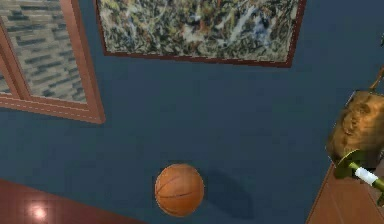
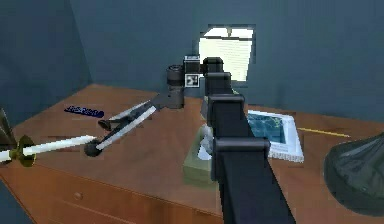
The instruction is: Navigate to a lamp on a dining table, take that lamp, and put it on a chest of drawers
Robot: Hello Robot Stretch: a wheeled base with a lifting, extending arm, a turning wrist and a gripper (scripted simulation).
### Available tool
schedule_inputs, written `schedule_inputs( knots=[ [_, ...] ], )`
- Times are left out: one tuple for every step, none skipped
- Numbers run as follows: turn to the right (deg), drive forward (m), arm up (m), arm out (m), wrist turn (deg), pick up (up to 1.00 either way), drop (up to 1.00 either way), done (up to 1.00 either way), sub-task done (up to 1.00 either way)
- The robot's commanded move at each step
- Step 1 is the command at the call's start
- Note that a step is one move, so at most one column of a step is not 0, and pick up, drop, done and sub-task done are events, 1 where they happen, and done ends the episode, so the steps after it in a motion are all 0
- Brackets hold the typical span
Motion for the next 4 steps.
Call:
schedule_inputs(
  knots=[
    [0.0, 0.00, 0.00, 0.00, -33.0, 0.00, 0.00, 0.00, 0.00],
    [0.0, 0.00, 0.00, -0.32, 0.0, 0.00, 0.00, 0.00, 0.00],
    [45.0, 0.00, 0.00, 0.00, 0.0, 0.00, 0.00, 0.00, 0.00],
    [12.0, 0.00, 0.00, 0.00, 0.0, 0.00, 0.00, 0.00, 0.00]
  ],
)
